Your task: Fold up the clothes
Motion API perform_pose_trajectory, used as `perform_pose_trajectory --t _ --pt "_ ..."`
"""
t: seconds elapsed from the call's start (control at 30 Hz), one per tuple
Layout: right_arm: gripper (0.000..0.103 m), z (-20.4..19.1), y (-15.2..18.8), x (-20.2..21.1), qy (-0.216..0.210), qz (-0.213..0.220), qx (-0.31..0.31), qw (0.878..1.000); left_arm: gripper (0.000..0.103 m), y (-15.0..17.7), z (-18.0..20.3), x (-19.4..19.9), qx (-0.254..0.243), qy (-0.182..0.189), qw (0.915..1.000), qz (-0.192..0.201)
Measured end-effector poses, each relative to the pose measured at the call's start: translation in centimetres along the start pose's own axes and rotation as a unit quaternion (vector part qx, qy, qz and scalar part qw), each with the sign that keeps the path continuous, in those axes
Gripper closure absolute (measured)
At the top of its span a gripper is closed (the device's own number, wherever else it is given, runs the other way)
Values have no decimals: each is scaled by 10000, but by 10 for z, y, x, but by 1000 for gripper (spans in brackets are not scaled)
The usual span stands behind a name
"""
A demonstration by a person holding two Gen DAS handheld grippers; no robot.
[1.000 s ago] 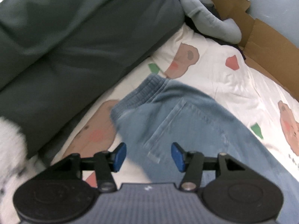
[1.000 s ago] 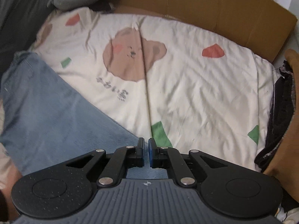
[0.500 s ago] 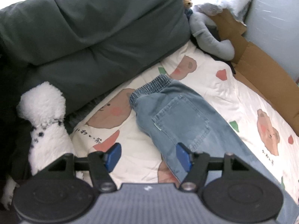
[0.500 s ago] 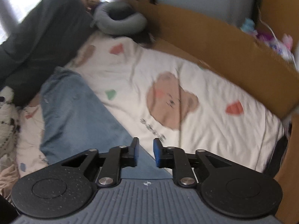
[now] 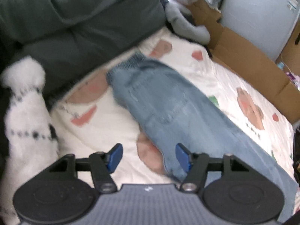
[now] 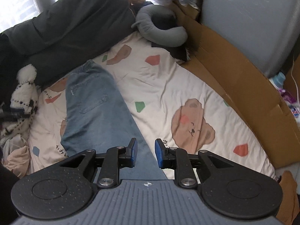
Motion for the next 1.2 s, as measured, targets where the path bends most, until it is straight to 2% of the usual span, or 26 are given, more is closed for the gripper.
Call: perform_pose_trajectory --t 0.2,0.4,0.73,1.03,1.2 --pt "76 -36 -6 -23 -156 49 24 9999 58 37 -6 -28 20 76 9996 -284" --pt "76 -76 15 -55 -266 27 -27 9996 58 63 -13 -56 46 105 9989 -464" --pt "76 -104 65 -95 -410 -368 -118 9984 58 93 1 -108 -657 353 9948 -691" --pt "76 -117 107 -123 -445 -786 -113 9959 58 103 -3 -150 -636 380 9957 -562" --pt "76 -107 105 -122 -328 -795 -81 9963 58 95 -3 -153 -552 532 9967 -258"
Point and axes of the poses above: each gripper's, at about its wrist camera, not at the fingertips, and x roughly against the way its jaws point, z to its right, y to its underside, the point moved 9 cm from there along -x, roughly the way its jaws point, and after that the axes turned 15 degrees about y, right-handed, at the moved point
